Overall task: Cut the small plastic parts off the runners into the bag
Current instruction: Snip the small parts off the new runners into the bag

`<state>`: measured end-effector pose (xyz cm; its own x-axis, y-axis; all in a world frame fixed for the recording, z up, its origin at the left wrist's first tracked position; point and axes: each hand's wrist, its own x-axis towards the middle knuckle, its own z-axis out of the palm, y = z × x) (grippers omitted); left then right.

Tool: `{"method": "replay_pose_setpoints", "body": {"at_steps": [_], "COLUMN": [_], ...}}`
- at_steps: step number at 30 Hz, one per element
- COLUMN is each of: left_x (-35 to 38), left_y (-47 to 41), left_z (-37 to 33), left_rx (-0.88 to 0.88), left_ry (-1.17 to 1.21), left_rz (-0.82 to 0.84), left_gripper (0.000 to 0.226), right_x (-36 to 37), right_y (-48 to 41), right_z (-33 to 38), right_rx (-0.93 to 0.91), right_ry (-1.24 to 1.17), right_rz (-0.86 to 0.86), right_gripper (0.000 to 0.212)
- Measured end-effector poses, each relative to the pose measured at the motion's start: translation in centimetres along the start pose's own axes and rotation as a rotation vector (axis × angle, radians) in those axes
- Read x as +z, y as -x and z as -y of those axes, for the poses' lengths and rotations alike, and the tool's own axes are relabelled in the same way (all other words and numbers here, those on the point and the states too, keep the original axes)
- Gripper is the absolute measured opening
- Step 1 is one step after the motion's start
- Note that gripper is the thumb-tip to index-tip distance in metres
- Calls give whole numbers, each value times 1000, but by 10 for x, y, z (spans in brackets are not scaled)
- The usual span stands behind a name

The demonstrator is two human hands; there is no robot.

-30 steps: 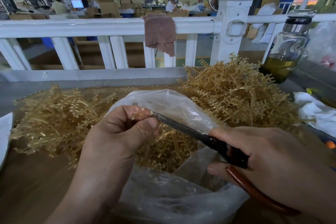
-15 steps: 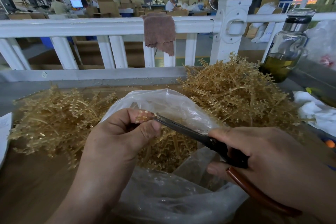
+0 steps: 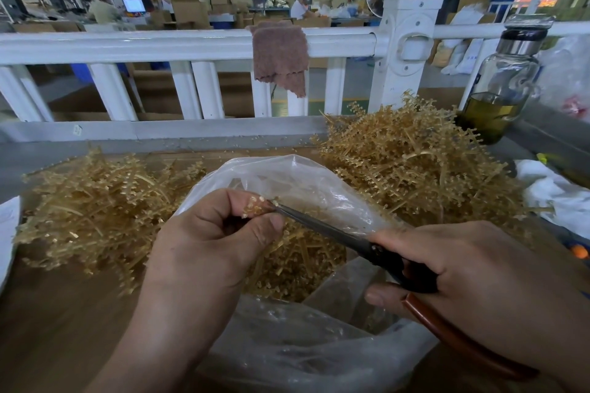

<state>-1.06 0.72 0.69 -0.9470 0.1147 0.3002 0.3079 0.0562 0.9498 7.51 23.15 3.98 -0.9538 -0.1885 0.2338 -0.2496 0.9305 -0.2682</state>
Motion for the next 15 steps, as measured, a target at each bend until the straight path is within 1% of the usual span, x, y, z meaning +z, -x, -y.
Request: {"method": "replay_pose_setpoints", "body": {"at_steps": [7, 11, 15], "left_x": [1, -2, -2], "left_y": [1, 0, -1], "left_z": [2, 6, 8], "left_rx": [27, 26, 3], "left_ry": [-97, -124, -128], "left_rz": [-32, -23, -34], "left_gripper": [32, 14, 10], "right_x": [-1, -2, -3], "right_y": [1, 1, 2], "right_z": [0, -2, -3], "right_rx": [16, 17, 6], "right_ry": [9, 17, 5], "right_rz": [17, 17, 24], "right_gripper": [47, 49, 49]}}
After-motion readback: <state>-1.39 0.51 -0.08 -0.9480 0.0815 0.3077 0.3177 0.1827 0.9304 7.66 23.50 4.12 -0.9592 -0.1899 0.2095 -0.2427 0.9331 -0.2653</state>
